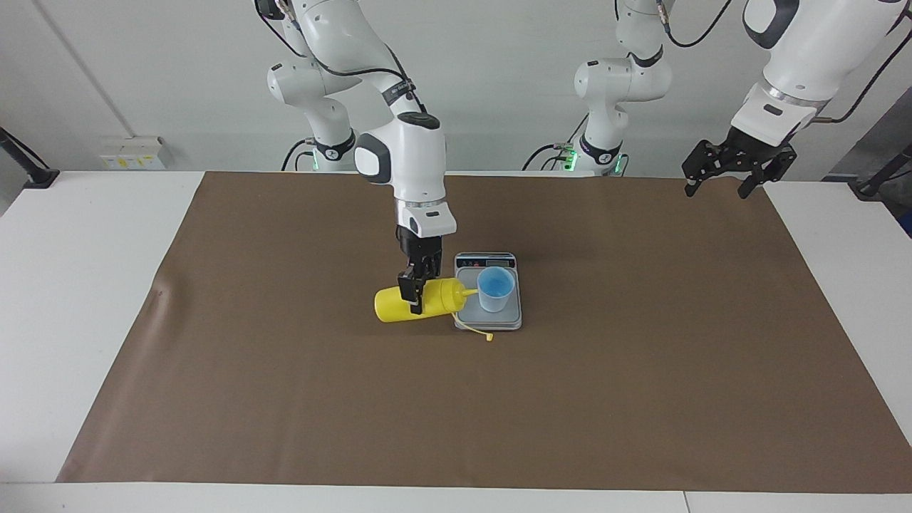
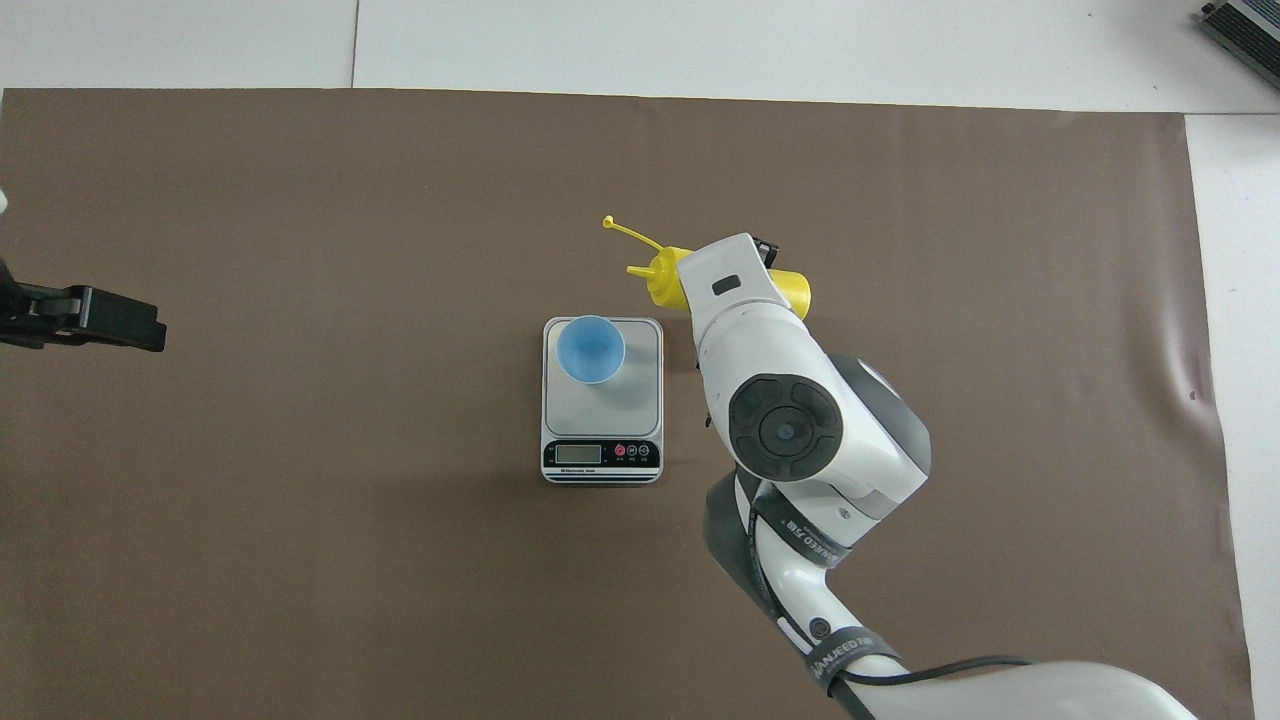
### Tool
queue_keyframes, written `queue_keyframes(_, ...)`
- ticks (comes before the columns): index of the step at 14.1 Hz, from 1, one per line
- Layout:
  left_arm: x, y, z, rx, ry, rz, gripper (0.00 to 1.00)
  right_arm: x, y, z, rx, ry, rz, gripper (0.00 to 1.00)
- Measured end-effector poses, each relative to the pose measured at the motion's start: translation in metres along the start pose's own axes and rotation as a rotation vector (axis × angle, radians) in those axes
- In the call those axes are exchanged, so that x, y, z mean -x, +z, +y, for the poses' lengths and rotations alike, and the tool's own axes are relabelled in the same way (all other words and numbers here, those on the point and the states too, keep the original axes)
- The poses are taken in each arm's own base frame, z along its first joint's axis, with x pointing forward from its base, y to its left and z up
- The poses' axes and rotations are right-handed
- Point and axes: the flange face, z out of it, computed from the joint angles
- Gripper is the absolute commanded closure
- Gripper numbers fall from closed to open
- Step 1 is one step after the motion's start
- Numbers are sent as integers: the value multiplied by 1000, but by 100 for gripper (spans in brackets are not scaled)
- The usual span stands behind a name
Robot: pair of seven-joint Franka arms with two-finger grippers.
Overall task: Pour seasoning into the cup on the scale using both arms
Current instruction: 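Tilt the yellow bottle over the cup with the right gripper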
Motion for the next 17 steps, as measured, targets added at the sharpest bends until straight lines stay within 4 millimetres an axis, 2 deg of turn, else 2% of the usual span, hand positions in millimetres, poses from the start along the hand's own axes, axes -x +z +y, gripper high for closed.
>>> queue_keyframes(4, 0, 0, 0, 0, 0, 0, 0, -21, 9, -28, 108, -144, -65, 100)
queue_keyframes(8, 0, 0, 0, 0, 0, 0, 0, -32, 10, -46, 197, -280, -122, 100)
queue_keyframes(12, 0, 0, 0, 0, 0, 0, 0, -38, 7, -56, 271, -416, -155, 100)
queue_keyframes(17, 0, 0, 0, 0, 0, 0, 0, -39, 7, -57, 316, -730, -208, 100)
